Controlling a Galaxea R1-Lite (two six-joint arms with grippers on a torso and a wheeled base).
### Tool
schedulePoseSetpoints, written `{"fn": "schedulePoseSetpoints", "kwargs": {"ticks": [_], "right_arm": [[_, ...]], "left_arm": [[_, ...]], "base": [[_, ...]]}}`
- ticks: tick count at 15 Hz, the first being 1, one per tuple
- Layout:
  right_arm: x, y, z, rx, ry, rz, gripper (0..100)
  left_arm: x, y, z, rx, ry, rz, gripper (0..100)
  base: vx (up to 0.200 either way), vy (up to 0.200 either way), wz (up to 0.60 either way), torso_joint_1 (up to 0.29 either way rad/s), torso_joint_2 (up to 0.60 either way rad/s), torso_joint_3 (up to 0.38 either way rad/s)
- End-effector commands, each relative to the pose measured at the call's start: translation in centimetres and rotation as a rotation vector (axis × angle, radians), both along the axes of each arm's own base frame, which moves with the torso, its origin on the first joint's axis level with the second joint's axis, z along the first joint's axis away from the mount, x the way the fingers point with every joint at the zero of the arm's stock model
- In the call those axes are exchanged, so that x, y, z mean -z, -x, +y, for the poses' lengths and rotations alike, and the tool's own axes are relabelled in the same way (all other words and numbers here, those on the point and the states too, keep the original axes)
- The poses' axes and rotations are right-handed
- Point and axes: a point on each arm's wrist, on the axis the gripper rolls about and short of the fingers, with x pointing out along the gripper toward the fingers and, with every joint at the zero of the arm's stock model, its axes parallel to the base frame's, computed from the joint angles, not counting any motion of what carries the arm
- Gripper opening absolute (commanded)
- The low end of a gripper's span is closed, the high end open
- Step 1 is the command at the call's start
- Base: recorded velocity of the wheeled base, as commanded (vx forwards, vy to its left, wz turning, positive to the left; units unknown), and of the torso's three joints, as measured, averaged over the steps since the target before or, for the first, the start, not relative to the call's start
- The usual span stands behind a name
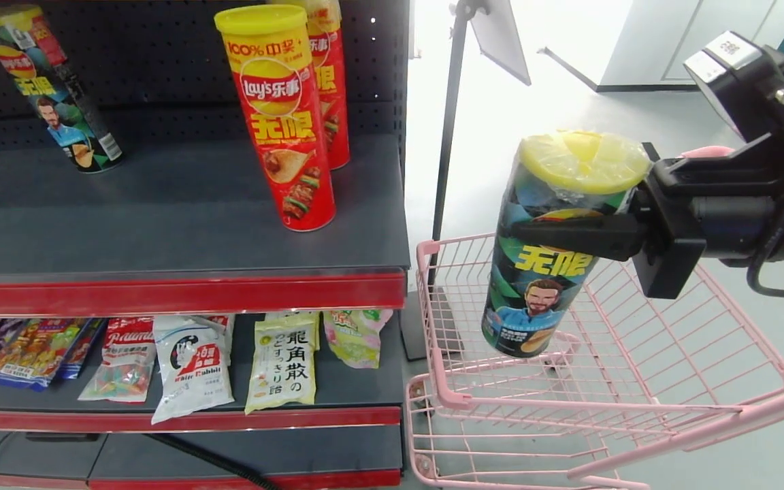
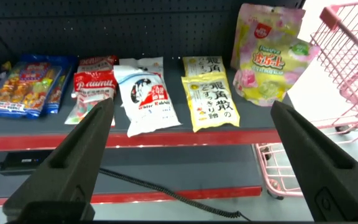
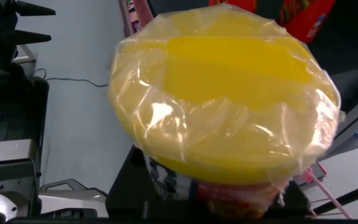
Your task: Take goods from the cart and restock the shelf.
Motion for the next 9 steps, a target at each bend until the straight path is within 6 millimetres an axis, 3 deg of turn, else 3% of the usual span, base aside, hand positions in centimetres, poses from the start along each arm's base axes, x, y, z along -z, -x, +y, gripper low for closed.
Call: {"fn": "schedulePoseSetpoints", "kwargs": {"ticks": [1, 5, 9], "right_arm": [[0.03, -0.01, 0.01, -0.001, 0.0, 0.0, 0], [0.4, 0.37, -0.19, -0.001, 0.006, 0.008, 0], [0.07, 0.91, 0.09, -0.023, -0.001, 0.004, 0]], "left_arm": [[0.0, 0.0, 0.0, -0.001, 0.0, 0.0, 100], [0.0, -0.01, 0.0, -0.001, 0.0, 0.002, 100], [0.0, -0.01, 0.0, -0.001, 0.0, 0.002, 100]], "base": [[0.0, 0.0, 0.0, 0.237, -0.57, -0.32], [0.0, 0.0, 0.0, 0.253, -0.59, -0.329], [0.0, 0.0, 0.0, 0.19, -0.42, -0.238]]}}
